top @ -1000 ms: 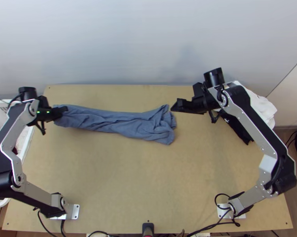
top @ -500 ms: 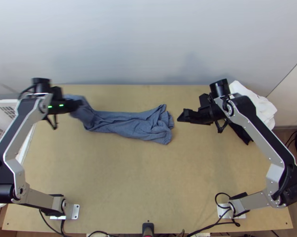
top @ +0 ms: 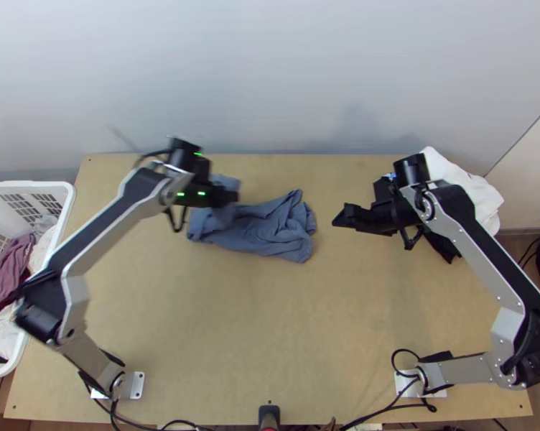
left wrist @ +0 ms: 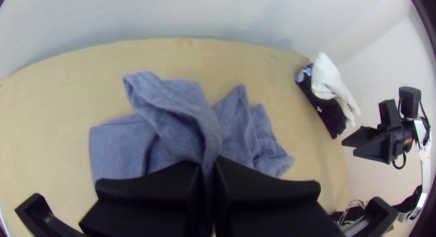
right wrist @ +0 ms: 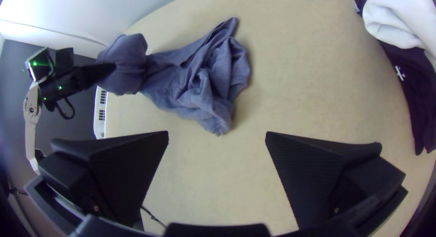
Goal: Fold the t-shirt
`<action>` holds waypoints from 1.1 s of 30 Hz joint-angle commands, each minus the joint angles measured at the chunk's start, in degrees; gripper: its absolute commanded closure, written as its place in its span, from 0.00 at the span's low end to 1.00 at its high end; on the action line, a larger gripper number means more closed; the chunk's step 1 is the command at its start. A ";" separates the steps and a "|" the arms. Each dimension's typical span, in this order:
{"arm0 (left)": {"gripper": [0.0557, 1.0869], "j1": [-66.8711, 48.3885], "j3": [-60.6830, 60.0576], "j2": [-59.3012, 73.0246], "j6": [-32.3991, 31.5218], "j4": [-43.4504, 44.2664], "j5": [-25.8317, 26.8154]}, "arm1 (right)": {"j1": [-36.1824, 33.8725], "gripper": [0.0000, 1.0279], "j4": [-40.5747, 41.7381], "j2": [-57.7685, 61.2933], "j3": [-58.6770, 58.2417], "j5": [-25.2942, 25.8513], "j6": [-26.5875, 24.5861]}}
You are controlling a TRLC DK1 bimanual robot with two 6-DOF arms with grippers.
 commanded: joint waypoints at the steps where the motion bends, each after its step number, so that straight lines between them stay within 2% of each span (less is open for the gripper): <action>1: 0.96 -9.65 9.70 9.60 -1.16 -1.30 -0.05 | -2.17 0.03 0.55 -0.65 -1.56 -0.03 0.29; 14: 0.96 -16.42 24.73 22.52 -2.30 -4.02 -0.05 | -4.37 0.03 0.81 -1.62 -3.32 0.06 0.29; 15: 0.93 -16.50 25.17 23.39 -2.57 -4.02 -0.05 | -4.37 0.03 0.81 -1.62 -3.41 -0.03 0.29; 16: 0.78 -16.59 25.35 24.10 -2.48 -3.94 -0.14 | -4.37 0.03 0.90 -1.62 -3.41 -0.03 0.29; 18: 0.26 -16.68 25.79 25.06 -1.86 -3.94 -0.05 | -4.46 0.03 1.08 -1.62 -3.23 -0.03 0.29; 19: 0.07 -16.68 25.87 25.06 -1.78 -4.29 -0.14 | -4.46 0.03 1.17 -1.71 -2.97 0.06 0.29; 20: 0.04 -16.59 25.96 24.80 -1.95 -4.73 -0.05 | -4.46 0.03 1.34 -1.79 -2.70 0.06 0.29; 24: 0.04 -15.45 26.23 20.93 -2.04 -7.72 -0.14 | -3.05 0.03 4.24 -2.85 -0.68 0.50 -0.15; 27: 0.04 -13.16 26.14 16.63 -2.48 -10.27 -0.05 | 0.64 0.03 8.11 -2.32 2.75 4.98 -2.17; 33: 0.04 -5.25 21.92 6.70 -2.74 -13.34 -0.05 | 15.49 0.03 11.80 2.16 7.76 19.22 -17.20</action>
